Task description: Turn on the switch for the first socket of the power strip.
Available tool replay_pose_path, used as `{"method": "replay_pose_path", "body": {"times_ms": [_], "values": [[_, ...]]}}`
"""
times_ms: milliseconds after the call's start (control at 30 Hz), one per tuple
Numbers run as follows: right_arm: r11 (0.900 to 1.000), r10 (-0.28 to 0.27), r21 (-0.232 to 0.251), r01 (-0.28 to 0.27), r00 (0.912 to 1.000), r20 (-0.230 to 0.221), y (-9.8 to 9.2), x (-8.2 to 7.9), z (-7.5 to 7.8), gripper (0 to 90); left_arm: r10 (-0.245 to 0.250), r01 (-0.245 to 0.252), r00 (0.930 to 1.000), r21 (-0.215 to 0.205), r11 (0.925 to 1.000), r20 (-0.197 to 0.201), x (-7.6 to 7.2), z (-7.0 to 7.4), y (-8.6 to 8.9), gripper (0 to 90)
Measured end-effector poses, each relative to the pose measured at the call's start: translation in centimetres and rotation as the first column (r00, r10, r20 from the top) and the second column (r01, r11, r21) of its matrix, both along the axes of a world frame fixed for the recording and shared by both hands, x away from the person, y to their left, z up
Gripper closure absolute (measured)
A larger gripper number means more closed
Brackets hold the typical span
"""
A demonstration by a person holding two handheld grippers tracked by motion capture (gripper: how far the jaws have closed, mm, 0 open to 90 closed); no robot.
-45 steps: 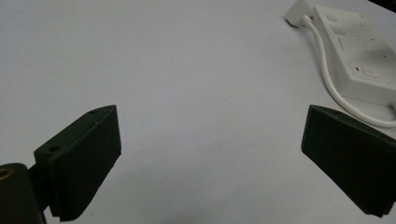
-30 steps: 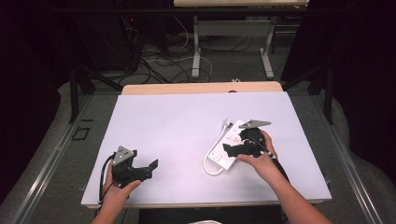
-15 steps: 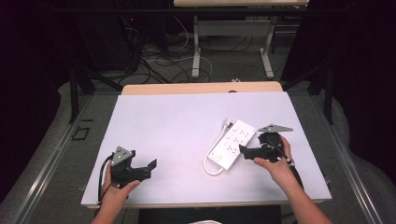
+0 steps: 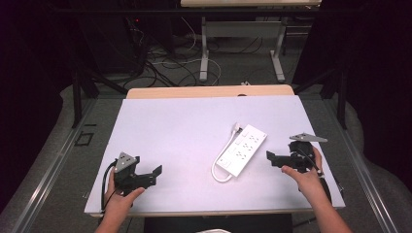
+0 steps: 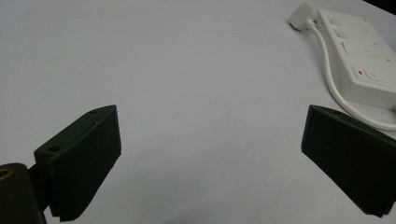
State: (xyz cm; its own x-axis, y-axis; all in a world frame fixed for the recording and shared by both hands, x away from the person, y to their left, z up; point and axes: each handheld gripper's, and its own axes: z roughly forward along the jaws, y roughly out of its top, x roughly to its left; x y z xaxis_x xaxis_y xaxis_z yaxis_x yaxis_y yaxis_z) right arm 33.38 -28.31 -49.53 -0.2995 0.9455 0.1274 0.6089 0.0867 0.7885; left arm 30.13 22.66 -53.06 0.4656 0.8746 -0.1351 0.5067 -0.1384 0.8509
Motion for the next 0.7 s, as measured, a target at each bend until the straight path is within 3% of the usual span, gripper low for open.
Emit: {"method": "replay_pose_path", "body": {"times_ms": [333,700], "values": [[0.998,-0.054,0.012,0.055,0.9985,-0.011,-2.0,-0.7,-0.9,0.0,0.004,-0.004,1.0000,0.001,1.0000,-0.003,0.0,0.0,0.1,4.9],[0.997,-0.070,0.025,0.069,0.9975,0.013,-3.1,-1.5,-1.7,0.0,0.010,-0.010,0.9999,-0.001,0.9999,-0.004,0.0,0.0,0.2,4.9]]}}
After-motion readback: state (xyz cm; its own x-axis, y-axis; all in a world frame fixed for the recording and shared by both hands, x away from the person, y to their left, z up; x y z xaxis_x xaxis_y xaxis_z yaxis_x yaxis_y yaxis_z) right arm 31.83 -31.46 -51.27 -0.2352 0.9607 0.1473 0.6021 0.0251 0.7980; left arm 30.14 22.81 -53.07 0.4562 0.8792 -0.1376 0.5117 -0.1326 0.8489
